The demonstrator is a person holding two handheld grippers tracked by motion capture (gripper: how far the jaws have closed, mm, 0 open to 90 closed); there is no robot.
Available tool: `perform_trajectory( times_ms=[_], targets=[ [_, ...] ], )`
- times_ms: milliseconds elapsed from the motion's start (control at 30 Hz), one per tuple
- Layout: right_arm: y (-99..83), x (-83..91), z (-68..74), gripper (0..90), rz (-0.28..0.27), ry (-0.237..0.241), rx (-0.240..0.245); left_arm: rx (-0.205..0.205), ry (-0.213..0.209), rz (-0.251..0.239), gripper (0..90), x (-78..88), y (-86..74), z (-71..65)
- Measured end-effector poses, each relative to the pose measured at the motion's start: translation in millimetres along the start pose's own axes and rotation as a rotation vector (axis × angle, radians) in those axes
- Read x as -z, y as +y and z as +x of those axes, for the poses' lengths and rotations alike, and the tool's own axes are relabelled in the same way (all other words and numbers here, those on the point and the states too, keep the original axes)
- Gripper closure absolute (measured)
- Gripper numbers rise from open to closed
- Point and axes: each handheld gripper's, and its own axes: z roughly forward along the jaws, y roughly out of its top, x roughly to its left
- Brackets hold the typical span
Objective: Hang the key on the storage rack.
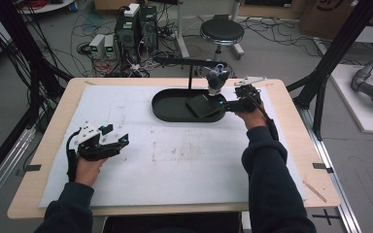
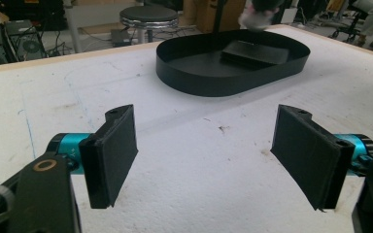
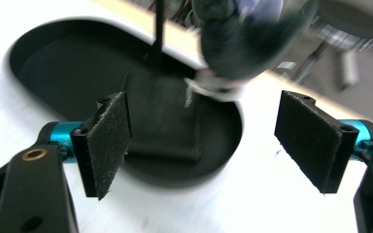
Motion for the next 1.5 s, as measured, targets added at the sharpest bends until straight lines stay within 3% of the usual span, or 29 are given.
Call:
perform_trajectory(
  times_ms=[167, 300, 533, 867, 1500],
  targets=[
    [-31.0, 34.3, 6.1, 21.0, -0.084, 0.051, 0.007, 0.020, -0.008, -0.008, 24.1, -0.4, 0.3, 2.0],
    [-66.0, 56.2, 17.5, 21.0, -0.099, 0.032, 0.024, 0.048, -0.005, -0.034, 24.1, 1.3, 1.8, 4.8],
    [-111.3, 70.9, 18.6, 21.0, -0.104, -0.005, -0.038, 0.054, 0.000, -0.063, 23.8, 2.7, 3.1, 5.8],
    [-116.5, 77.3, 18.0, 21.0, -0.091, -0.047, -0.008, 0.048, -0.002, -0.060, 23.8, 3.8, 3.6, 4.8],
    [-121.0, 81.9, 19.0, 21.0, -0.086, -0.070, 0.002, 0.040, -0.003, -0.062, 23.8, 5.2, 4.0, 3.9]
  ],
)
